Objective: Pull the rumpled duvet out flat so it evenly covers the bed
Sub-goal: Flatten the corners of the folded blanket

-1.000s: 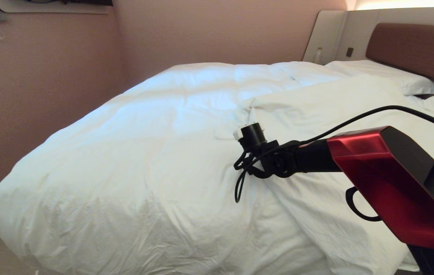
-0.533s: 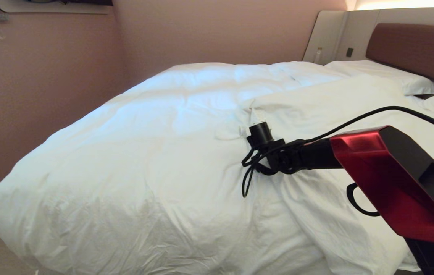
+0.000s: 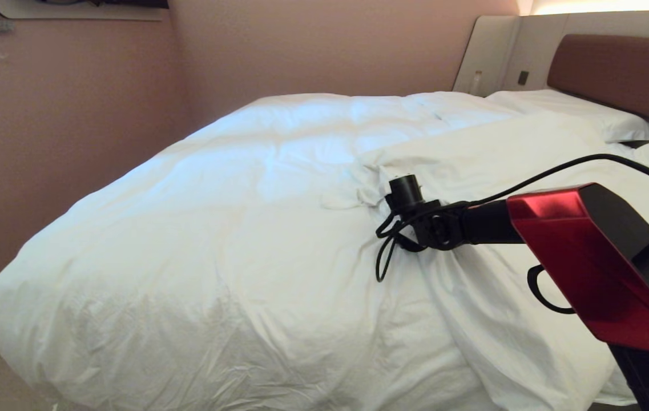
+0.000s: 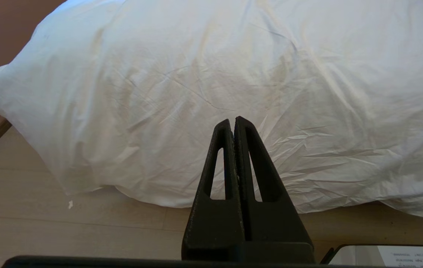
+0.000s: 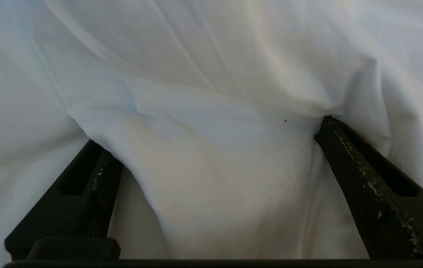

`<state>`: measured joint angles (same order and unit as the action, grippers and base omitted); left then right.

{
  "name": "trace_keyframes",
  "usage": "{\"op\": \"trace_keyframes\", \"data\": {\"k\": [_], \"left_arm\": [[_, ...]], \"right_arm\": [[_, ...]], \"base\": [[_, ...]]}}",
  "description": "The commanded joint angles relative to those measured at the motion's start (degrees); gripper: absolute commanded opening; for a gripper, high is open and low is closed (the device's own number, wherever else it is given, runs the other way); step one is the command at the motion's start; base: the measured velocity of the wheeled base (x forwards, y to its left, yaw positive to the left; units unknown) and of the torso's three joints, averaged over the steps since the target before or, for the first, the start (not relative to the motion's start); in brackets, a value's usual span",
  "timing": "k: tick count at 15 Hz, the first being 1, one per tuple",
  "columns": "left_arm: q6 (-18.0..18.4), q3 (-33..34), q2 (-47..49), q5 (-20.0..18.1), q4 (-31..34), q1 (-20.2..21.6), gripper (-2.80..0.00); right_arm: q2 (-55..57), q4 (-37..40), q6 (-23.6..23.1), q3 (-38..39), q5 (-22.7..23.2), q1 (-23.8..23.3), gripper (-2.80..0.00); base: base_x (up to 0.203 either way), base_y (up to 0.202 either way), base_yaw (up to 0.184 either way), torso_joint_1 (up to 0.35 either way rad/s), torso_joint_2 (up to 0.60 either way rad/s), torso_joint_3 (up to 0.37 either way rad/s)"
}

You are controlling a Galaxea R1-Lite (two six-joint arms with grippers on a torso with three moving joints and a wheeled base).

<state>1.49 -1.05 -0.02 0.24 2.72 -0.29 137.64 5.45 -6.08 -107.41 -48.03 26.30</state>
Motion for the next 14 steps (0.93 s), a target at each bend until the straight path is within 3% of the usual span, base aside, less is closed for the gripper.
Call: {"op": "trace_keyframes", "data": {"k": [1, 6, 8, 14], "left_arm": [[0.01, -0.01, 0.02, 0.02, 0.00, -0.04, -2.80], [0.01, -0.01, 0.02, 0.02, 0.00, -0.06, -2.80], [0.01, -0.01, 0.02, 0.02, 0.00, -0.04, -2.80], [0.01, -0.01, 0.02, 0.02, 0.00, 0.03, -2.80]], "right_arm": [[-0.77, -0.18, -0.01, -0.07, -0.91, 0.91, 0.00], [-1.05, -0.88, -2.62, -1.13, -3.38, 5.26, 0.00], [-0.53, -0.71, -3.83, -2.63, -5.40, 4.92, 0.00], [-0.19, -0.53, -6.81, -2.54, -5.49, 3.15, 0.00]], "base": [[0.000, 0.000, 0.000, 0.000, 0.00, 0.000], [0.000, 0.000, 0.000, 0.000, 0.00, 0.000], [0.000, 0.000, 0.000, 0.000, 0.00, 0.000], [0.000, 0.000, 0.000, 0.000, 0.00, 0.000]]}}
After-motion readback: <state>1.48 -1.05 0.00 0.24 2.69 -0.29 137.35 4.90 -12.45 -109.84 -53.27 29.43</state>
